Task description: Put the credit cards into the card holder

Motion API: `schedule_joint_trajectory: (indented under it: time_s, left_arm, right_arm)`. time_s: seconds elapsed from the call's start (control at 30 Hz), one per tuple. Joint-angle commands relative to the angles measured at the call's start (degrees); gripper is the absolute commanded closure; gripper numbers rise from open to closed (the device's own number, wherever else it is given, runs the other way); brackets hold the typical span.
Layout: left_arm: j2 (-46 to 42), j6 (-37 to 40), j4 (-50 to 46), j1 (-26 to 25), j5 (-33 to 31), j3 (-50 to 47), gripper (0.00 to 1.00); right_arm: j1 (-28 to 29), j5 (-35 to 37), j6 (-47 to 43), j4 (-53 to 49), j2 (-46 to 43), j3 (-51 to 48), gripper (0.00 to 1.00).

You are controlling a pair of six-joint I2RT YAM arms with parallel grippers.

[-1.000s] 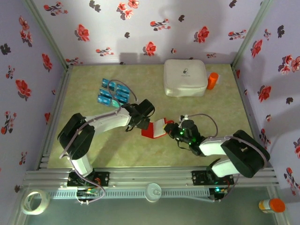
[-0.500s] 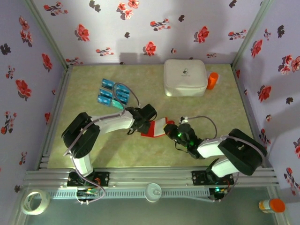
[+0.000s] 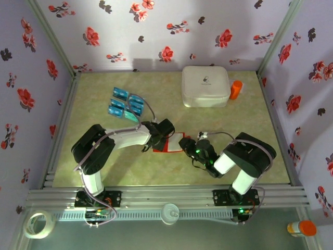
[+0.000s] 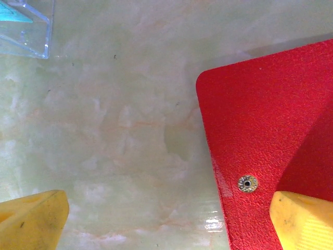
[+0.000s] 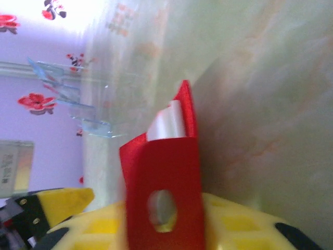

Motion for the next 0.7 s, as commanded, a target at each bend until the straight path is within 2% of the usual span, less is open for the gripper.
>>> schedule_joint_trajectory:
  time_s: [0.0,0.1,0.23,0.3,0.37,0.47,0.67]
  left_arm:
    - [0.1,-1.4,-1.1,-0.2,-2.8,-1.7,0.00]
    - [-0.2,-1.4,-1.1,-0.3,-3.1,-1.7,0.00]
    - [-0.3,-1.3,-1.0,-0.3,-3.1,-1.4,0.00]
    - [-0.3,-1.3,-1.0,-0.3,-3.1,-1.3,0.00]
    - [-0.4,-1.3,-0.8,-0.3,-3.1,-1.4,0.00]
    - [-0.6,-1.8,-0.3,-0.3,-3.1,-1.8,0.00]
    - [-0.7,-2.6,0.3,-0.3,-3.1,-2.6,0.00]
  right_arm:
    - [-2.1,-0.6,-1.1,-4.0,-5.1,-1.2,0.57]
    - [-4.4,-1.2,-3.8,-16.4,-14.4,-0.7,0.50]
    - [-7.3,1.4,-9.6,-46.5,-32.8,4.2,0.42]
    - [-7.9,3.6,-13.8,-58.1,-39.6,8.0,0.42]
    - [-9.4,3.2,-17.0,-65.1,-43.6,10.8,0.45]
    - [-10.4,0.9,-19.4,-68.3,-43.0,13.8,0.54]
    - [-10.3,-7.7,-19.9,-61.5,-30.0,17.9,0.79]
